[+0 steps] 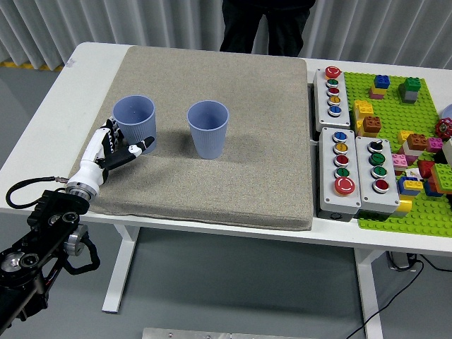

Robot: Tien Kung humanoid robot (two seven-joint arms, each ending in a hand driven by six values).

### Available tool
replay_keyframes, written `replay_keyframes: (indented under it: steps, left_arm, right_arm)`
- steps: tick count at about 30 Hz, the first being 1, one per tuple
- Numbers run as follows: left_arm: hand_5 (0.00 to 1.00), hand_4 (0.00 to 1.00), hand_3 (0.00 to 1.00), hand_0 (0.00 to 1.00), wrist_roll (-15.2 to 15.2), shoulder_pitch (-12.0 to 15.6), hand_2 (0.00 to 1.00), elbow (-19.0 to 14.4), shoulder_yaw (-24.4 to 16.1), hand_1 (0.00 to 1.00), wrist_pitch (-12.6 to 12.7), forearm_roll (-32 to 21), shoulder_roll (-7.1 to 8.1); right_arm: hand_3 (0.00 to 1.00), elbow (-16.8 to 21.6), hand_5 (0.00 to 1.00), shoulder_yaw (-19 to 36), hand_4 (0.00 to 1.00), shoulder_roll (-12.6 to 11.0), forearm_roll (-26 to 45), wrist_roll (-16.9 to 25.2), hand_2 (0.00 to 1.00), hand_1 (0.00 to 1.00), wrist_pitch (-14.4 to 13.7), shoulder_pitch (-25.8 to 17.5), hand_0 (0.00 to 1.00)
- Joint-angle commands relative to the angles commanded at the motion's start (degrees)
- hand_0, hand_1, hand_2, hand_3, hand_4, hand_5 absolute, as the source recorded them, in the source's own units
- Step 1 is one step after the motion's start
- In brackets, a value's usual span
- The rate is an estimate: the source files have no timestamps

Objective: Pick cup pour cup place

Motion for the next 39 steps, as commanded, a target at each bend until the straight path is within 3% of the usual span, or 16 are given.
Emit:
replay_keyframes:
  steps: [39]
  left_arm:
    - [0.256, 0.912, 0.998, 0.996, 0.2, -3.1, 0.998, 3.0, 1.2, 0.967, 0.4, 0.0, -1.09]
  right_arm:
    - [0.609, 0.0, 0.276, 0.3, 0.085, -0.1, -0.5, 0.1, 0.624, 0.686, 0.1, 0.9, 0.698]
